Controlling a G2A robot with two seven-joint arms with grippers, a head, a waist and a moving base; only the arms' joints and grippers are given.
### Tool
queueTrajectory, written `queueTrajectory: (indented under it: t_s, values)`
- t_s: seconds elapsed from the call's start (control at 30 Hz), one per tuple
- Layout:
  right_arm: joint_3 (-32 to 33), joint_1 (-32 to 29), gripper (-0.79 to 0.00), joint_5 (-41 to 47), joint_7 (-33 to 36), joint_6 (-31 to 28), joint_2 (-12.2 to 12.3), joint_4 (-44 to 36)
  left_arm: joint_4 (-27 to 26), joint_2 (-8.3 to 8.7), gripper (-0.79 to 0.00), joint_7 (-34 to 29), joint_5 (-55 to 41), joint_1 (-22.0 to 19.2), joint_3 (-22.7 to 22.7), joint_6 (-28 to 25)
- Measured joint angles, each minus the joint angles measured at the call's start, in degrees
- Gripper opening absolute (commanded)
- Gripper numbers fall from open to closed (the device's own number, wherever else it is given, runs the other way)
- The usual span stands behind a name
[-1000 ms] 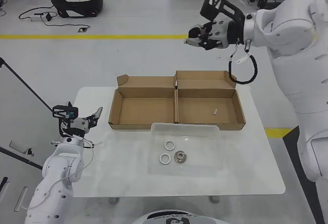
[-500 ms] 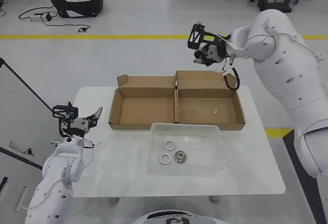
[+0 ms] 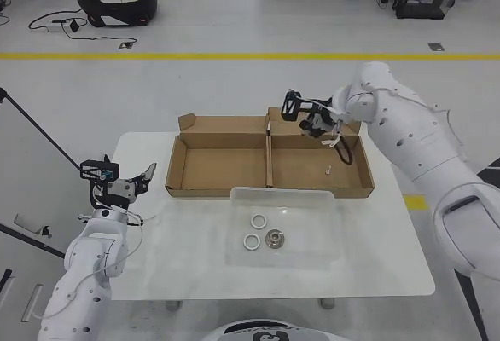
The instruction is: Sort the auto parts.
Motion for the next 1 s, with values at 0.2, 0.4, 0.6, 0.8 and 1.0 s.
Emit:
queueTrajectory:
  t_s: [0.2, 0.4, 0.6, 0.8, 1.0]
  values:
    - [-3.6, 0.1, -0.785, -1.8, -1.2, -0.2, -2.1, 4.7, 0.0, 0.0, 0.0, 0.0, 0.0, 0.0, 0.0, 0.0]
    - [-6.7, 0.0, -0.785, -3.6, -2.4, -0.7, -4.4, 9.9, 0.0, 0.0, 0.0, 0.0, 0.0, 0.0, 0.0, 0.0]
    - [-9.1, 0.6, -0.785, -6.3, -5.3, 0.0, -6.7, 14.8, 0.0, 0.0, 0.0, 0.0, 0.0, 0.0, 0.0, 0.0]
    - [-10.5, 0.7, -0.785, -7.5, -7.3, 0.6, -8.7, 18.5, 0.0, 0.0, 0.0, 0.0, 0.0, 0.0, 0.0, 0.0]
    - [-11.4, 0.1, -0.785, -8.1, -8.8, 0.3, -10.2, 22.4, 0.0, 0.0, 0.0, 0.0, 0.0, 0.0, 0.0, 0.0]
